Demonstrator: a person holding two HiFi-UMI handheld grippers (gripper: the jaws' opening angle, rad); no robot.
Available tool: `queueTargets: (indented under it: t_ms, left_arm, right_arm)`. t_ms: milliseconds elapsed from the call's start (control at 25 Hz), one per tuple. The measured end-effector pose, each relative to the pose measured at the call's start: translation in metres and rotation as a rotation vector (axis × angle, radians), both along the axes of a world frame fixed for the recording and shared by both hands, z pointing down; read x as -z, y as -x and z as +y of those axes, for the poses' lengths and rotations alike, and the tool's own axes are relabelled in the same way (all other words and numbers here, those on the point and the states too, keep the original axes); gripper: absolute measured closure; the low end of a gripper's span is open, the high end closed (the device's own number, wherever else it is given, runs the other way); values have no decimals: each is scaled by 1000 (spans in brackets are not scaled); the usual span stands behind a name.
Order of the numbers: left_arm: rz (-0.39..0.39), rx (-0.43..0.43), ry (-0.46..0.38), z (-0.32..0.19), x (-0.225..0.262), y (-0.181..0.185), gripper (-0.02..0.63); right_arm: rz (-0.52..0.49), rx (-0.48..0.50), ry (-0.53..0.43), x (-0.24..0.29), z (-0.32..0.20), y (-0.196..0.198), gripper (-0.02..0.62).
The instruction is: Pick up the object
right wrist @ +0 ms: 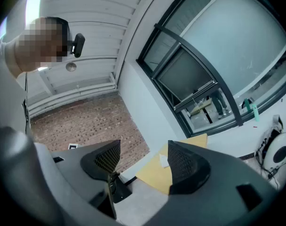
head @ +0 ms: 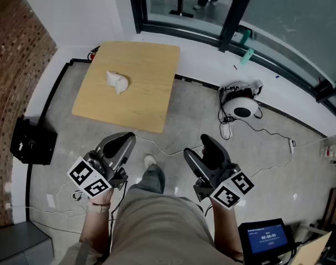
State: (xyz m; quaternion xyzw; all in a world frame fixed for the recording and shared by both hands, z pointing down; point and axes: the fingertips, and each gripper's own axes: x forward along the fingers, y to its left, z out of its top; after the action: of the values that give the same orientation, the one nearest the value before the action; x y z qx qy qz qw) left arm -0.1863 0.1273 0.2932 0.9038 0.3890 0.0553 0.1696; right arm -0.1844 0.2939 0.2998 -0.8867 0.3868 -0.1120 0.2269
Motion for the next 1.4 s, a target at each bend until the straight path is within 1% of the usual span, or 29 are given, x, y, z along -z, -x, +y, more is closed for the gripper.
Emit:
queueTargets:
  t_ms: [160, 280, 400, 520, 560, 640, 720, 800, 880, 960, 1040, 1120, 1240, 1280, 1320, 1400]
  left_arm:
    - [-14, -20, 19, -37, -4, -80, 607]
    - [-29, -7, 38, -74, -9, -132, 600]
    - [-60, 44, 57, -100, -17, -164, 600]
    - [-109, 103, 55, -118, -33, -186, 597]
    - [-129, 129, 61, -122, -39, -192, 587]
    - [-163, 197, 79, -127, -51, -207, 581]
    - [-185, 274, 99, -129, -59, -223, 581]
    - [-197, 361, 120, -130, -63, -235, 581]
    - [-205, 456, 147, -130, -66, -244, 581]
    - [-213, 545, 172, -128, -69, -242, 581]
    - [-223, 622, 183, -126, -72, -237, 581]
    - [-233, 690, 186, -129, -75, -236, 581]
    - [-244, 794, 212, -140, -81, -230, 581]
    - [-244, 825, 227, -144, -82, -226, 581]
    - [-243, 850, 240, -147, -82, -221, 581]
    - [-232, 876, 250, -148, -81, -213, 581]
  right_arm:
    - [-45, 24, 0, -11, -42, -80, 273]
    - [-46, 72, 27, -15, -82, -135, 273]
    - [-52, 144, 75, -16, -113, -181, 273]
    - [-56, 223, 96, -18, -140, -217, 273]
    - [-60, 256, 102, -21, -148, -228, 273]
    - [-74, 336, 112, -32, -163, -252, 273]
    - [-86, 440, 126, -47, -180, -276, 273]
    - [-79, 571, 161, -63, -201, -296, 273]
    - [-36, 715, 212, -75, -223, -310, 273]
    - [54, 856, 267, -83, -242, -313, 273]
    - [195, 994, 343, -96, -262, -313, 273]
    - [378, 1137, 463, -122, -286, -318, 273]
    - [693, 1339, 698, -178, -324, -324, 272]
    - [785, 1400, 763, -198, -336, -324, 272]
    - [860, 1459, 809, -217, -347, -321, 272]
    - [952, 1553, 869, -253, -363, -316, 273]
